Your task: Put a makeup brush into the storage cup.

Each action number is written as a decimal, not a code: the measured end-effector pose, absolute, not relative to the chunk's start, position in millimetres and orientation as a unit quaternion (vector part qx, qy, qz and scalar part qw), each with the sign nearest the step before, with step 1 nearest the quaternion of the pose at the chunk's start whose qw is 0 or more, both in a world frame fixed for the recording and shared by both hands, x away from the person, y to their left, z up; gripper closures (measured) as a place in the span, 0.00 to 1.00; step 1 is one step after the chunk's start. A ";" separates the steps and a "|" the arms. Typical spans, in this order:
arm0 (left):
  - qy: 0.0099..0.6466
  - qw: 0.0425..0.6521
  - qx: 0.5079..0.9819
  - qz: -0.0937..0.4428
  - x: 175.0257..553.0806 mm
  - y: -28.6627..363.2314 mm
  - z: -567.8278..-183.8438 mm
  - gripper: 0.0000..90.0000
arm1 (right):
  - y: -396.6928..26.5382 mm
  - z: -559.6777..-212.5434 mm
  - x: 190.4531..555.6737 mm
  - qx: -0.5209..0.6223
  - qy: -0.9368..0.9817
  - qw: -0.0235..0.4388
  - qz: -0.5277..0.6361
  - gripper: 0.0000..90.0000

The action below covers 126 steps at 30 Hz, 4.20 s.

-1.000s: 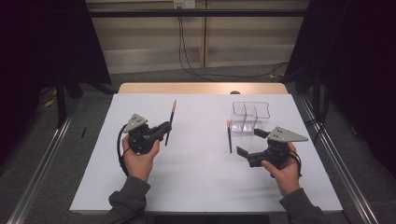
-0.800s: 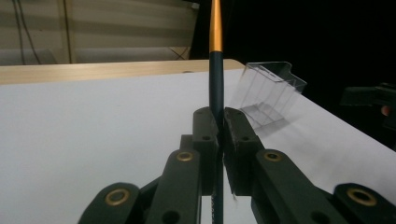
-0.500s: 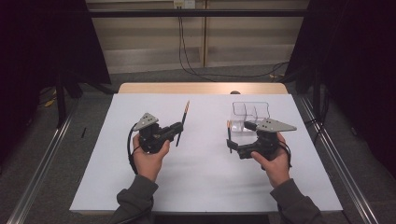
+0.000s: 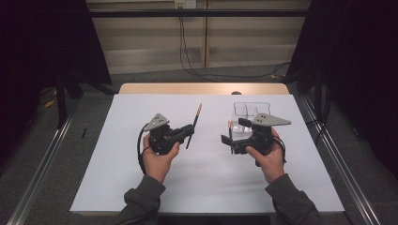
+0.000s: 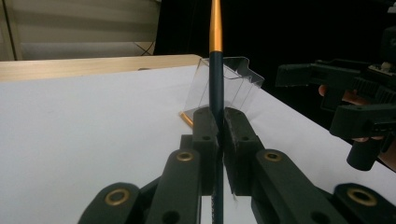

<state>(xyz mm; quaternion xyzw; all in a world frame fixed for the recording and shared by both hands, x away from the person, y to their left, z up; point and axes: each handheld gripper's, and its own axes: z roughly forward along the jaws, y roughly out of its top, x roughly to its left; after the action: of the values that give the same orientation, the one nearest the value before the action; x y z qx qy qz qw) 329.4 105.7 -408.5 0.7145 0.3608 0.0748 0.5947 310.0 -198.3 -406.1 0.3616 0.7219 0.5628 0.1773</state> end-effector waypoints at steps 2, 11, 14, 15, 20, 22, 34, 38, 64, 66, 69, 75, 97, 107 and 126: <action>0.357 0.595 0.716 0.072 329.6 102.9 -409.3 0.94 | -198.5 -405.7 310.8 0.362 0.722 0.177 0.563 0.00; 0.337 0.597 0.726 0.057 325.8 89.4 -411.7 0.93 | -201.4 -407.8 312.5 0.369 0.718 0.174 0.564 0.00; 0.333 0.594 0.730 0.056 324.6 86.0 -413.2 0.94 | -202.5 -406.9 312.5 0.369 0.716 0.173 0.567 0.00; 0.329 0.598 0.729 0.050 324.8 85.0 -414.4 0.94 | -202.7 -406.5 312.4 0.369 0.715 0.172 0.568 0.00; 0.328 0.593 0.734 0.048 323.4 81.4 -416.9 0.94 | -201.8 -403.6 312.7 0.369 0.715 0.169 0.570 0.01; 0.323 0.593 0.736 0.044 322.7 79.1 -418.2 0.93 | -201.2 -402.7 312.8 0.369 0.713 0.169 0.572 0.01; 0.311 0.591 0.743 0.039 320.9 72.5 -422.8 0.93 | -194.0 -401.3 316.1 0.362 0.712 0.148 0.583 0.13; 0.306 0.597 0.741 0.034 319.3 70.1 -422.3 0.93 | -190.7 -400.9 317.6 0.365 0.713 0.143 0.581 0.20; 0.292 0.597 0.746 0.040 314.3 62.6 -422.4 0.93 | -178.8 -405.5 324.1 0.391 0.681 0.055 0.616 0.80; 0.291 0.599 0.745 0.038 313.9 61.9 -422.8 0.93 | -178.5 -405.4 324.4 0.392 0.680 0.052 0.618 0.81; 0.288 0.599 0.746 0.039 313.3 60.8 -422.7 0.93 | -178.1 -406.1 324.4 0.392 0.680 0.053 0.618 0.84; 0.285 0.595 0.750 0.046 312.0 58.1 -422.9 0.94 | -176.7 -404.7 323.3 0.388 0.676 0.039 0.625 0.93; 0.291 0.603 0.741 0.053 314.9 63.0 -423.7 0.90 | -176.5 -395.8 320.7 0.367 0.680 0.072 0.631 0.93; 0.288 0.612 0.734 0.055 317.7 65.1 -424.5 0.67 | -181.6 -394.2 318.9 0.362 0.684 0.093 0.627 0.93; 0.270 0.628 0.726 0.080 325.5 70.2 -423.1 0.08 | -192.5 -392.7 316.8 0.359 0.684 0.108 0.626 0.93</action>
<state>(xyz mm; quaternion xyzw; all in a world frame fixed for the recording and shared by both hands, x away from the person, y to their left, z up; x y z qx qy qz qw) 325.5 70.2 -423.1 0.7258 0.2701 0.0804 0.6276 316.8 -192.5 -392.7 0.3587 0.6840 0.6260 0.1082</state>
